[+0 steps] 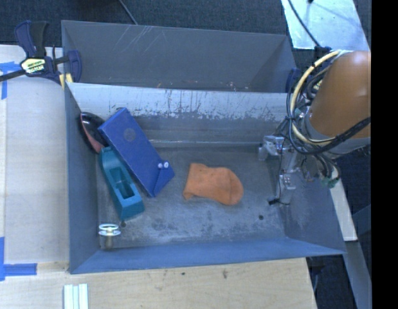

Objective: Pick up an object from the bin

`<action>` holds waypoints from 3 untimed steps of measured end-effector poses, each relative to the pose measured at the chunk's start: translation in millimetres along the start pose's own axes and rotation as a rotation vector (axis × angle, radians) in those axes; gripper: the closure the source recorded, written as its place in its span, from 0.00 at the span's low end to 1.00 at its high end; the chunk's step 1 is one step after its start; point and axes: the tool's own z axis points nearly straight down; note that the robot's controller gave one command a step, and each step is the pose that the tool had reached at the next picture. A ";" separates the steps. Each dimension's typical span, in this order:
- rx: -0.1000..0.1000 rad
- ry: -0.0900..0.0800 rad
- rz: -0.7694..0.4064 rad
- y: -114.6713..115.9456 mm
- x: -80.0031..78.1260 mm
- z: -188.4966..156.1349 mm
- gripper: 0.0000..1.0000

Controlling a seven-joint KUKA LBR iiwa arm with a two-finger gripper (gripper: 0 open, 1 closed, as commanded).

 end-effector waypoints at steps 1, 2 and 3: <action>0.001 -0.009 -0.002 0.3 -1.6 -4.6 0.00; 0.003 -0.018 -0.042 17.3 -41.6 42.9 0.00; 0.000 -0.009 0.057 45.3 -38.3 94.6 0.00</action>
Offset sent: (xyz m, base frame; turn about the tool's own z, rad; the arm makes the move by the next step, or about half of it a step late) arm 0.0645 0.0317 -0.0848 -0.0717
